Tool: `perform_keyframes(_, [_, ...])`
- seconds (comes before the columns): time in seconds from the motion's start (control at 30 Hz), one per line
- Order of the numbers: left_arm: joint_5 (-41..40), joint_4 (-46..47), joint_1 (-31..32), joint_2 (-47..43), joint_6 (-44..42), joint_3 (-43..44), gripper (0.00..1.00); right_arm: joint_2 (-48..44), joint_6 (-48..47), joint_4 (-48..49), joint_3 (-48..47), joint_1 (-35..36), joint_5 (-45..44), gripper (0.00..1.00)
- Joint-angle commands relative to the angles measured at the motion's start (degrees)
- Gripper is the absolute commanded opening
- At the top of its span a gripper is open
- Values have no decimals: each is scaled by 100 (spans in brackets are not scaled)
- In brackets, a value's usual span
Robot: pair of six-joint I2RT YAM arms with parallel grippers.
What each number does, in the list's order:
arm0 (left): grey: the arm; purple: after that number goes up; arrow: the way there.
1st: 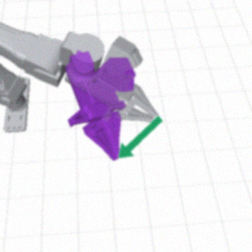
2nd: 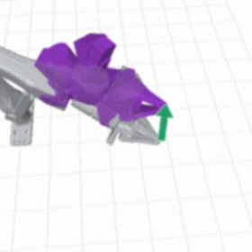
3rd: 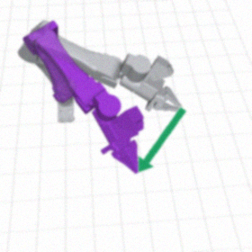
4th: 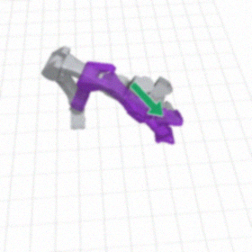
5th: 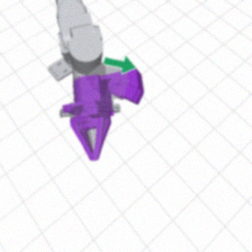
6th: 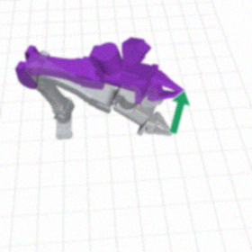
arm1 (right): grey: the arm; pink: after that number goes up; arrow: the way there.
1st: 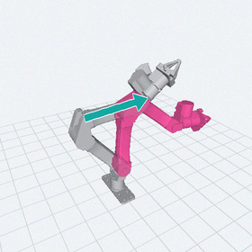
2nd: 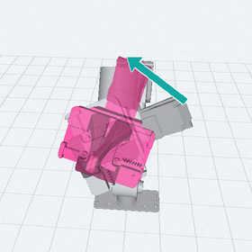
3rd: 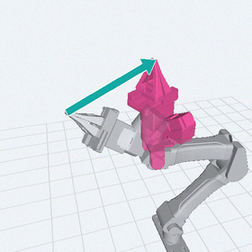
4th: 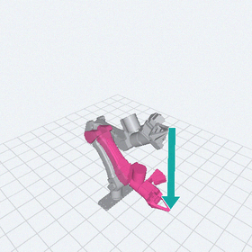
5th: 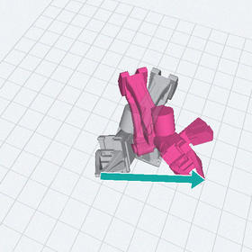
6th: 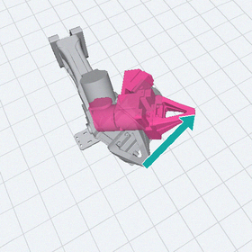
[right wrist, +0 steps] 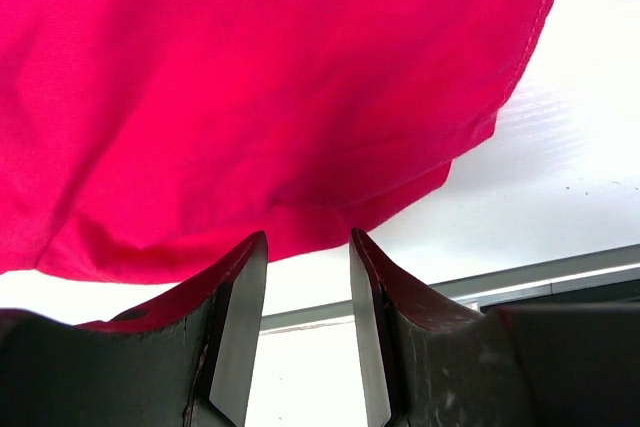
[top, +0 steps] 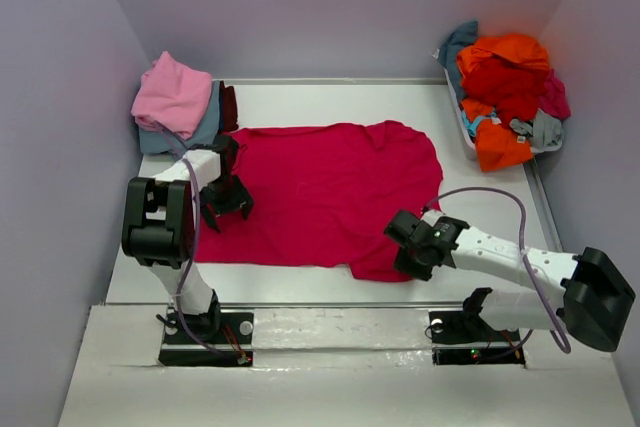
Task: Fold and stack the t-shirts
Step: Flatten out the tshirt
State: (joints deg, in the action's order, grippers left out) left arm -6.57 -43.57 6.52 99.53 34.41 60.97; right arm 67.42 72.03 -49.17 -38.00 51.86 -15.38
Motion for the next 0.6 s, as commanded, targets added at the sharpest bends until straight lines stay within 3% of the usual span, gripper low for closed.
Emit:
perform_keyframes(0.0, [-908,-345,-64,419,-75,-296,86,-343,-30,2,-146,53,-168,45])
perform_keyframes(0.17, [-855,-292,-64,410,-128,-252,86,-151,-637,460,-673,53,-412,45])
perform_keyframes(0.43, [-802,-152,-64,418,-163,-384,85,1306,-980,1065,-1429,53,-1142,44])
perform_keyframes(0.57, [-767,-143,-64,392,-189,-375,85,1957,-928,1672,-1395,53,-985,44])
